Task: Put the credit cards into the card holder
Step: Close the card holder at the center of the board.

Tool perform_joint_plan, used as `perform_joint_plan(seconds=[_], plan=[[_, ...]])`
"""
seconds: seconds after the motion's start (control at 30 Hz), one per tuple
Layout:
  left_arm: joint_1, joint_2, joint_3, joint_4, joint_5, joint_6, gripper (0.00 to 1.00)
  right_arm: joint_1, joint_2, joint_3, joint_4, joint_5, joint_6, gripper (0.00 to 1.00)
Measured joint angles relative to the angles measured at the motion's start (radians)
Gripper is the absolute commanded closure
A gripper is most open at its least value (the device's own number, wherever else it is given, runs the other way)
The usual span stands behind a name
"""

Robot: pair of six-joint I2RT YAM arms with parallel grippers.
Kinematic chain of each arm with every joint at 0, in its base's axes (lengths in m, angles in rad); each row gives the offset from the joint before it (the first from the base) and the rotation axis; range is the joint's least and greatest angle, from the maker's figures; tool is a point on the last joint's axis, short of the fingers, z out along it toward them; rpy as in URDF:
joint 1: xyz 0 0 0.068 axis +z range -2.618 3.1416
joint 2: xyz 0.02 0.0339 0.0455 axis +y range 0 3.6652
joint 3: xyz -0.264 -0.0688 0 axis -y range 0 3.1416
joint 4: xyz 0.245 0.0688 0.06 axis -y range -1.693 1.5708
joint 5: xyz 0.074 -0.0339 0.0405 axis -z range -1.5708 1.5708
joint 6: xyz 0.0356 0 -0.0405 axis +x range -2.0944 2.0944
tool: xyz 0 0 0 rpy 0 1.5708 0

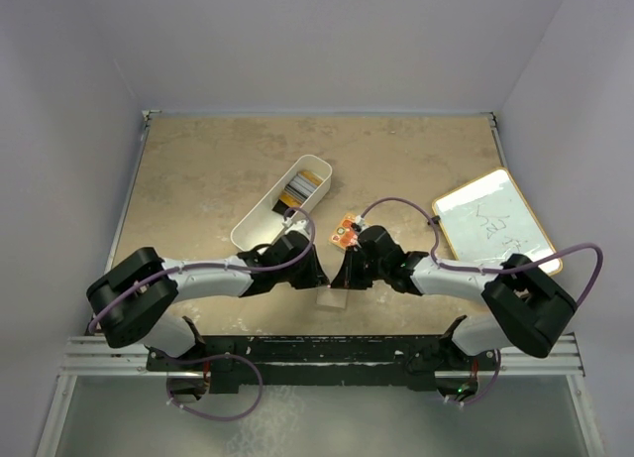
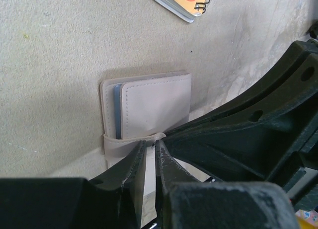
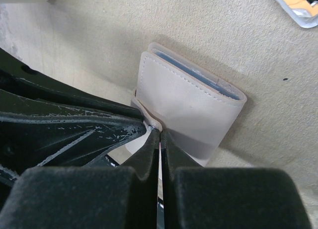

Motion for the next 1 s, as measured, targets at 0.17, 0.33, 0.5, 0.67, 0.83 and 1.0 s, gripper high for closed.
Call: perform_joint_plan(seconds=[0.17, 0.33, 0.5, 0.67, 0.83, 1.0], plan=[[0.000, 0.011, 0.031, -0.048, 0.004, 0.017, 0.91, 0.002, 0.007, 0.020, -0.034, 0.026, -0.027, 1.00], [0.000, 0.033, 0.051, -0.065, 0.010, 0.026, 0.92, 0.001, 0.024, 0.039, -0.054, 0.019, -0.041, 1.00], [0.001, 0.051, 0.063, -0.067, 0.019, 0.039, 0.97, 0.001, 0.039, 0.060, -0.081, 0.013, -0.049, 1.00], [0.010, 0.073, 0.089, -0.093, 0.030, 0.053, 1.00, 0.000, 0.056, 0.080, -0.108, 0.010, -0.052, 1.00], [0.014, 0.097, 0.125, -0.140, 0.040, 0.063, 1.00, -0.007, 0.091, 0.110, -0.143, -0.009, -0.064, 1.00], [0.014, 0.100, 0.137, -0.157, 0.043, 0.063, 0.98, -0.011, 0.096, 0.120, -0.159, -0.012, -0.070, 0.92]])
